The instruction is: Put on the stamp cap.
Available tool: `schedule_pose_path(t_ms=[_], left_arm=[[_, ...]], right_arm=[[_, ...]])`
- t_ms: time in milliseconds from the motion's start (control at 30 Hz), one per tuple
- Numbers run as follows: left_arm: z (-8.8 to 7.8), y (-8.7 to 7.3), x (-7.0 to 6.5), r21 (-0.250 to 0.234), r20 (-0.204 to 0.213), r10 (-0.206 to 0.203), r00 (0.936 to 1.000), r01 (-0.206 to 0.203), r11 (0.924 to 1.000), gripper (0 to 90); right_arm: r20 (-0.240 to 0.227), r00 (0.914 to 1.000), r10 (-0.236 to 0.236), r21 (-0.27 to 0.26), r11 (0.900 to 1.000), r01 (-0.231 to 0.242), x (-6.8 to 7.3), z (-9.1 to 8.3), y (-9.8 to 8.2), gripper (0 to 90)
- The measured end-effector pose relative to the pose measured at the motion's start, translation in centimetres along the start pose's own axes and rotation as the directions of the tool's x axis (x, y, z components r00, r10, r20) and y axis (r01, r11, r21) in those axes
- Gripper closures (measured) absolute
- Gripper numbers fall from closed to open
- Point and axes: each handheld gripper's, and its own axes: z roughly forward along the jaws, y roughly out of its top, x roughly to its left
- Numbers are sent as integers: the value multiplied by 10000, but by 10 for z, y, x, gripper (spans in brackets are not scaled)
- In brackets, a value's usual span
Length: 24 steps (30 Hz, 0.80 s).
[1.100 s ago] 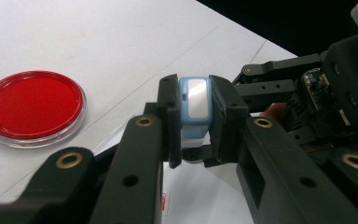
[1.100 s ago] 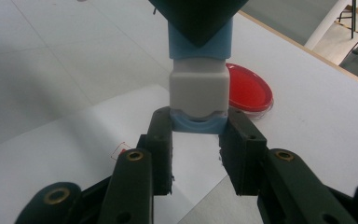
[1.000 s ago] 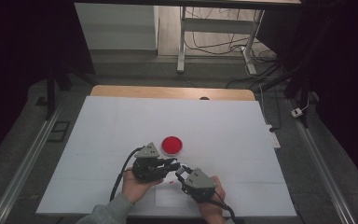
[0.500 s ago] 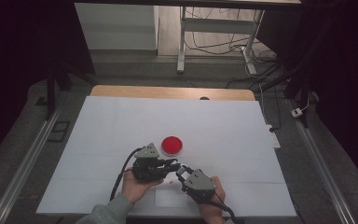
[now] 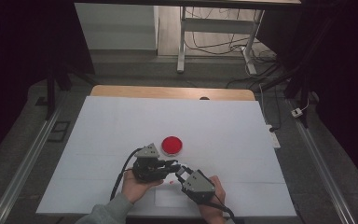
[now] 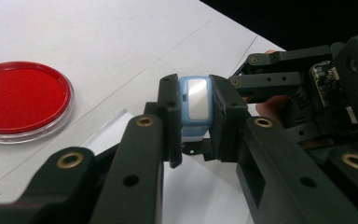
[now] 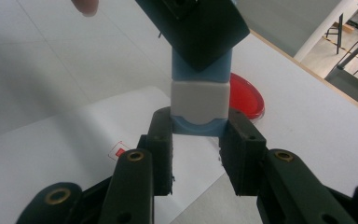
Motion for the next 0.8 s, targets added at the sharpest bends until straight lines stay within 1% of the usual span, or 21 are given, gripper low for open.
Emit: schedule_pose_path(t_ms=[100, 200, 600, 700, 800], left_arm=[[0, 0, 1, -16, 82, -67, 9999, 67, 10000, 763], [1, -1, 1, 21, -16, -76, 10000, 76, 10000, 762], [-1, 0, 1, 39, -103, 30, 9999, -29, 10000, 761], [-1, 1, 0, 65, -88, 70, 9999, -69, 10000, 761], [-2, 2, 0, 71, -74, 136, 9999, -136, 9999, 761]], right_arm=[[9, 10000, -5, -83, 10000, 5, 0, -1, 0, 653], [-82, 10000, 6, -38, 10000, -7, -1, 1, -1, 652], [-251, 9997, 27, 188, 9998, -22, -3, 3, -3, 647], [-523, 9982, 307, 142, 9994, -300, -5, 3, -3, 636], [-871, 9927, 829, 122, 9965, -822, -11, 3, -5, 597]])
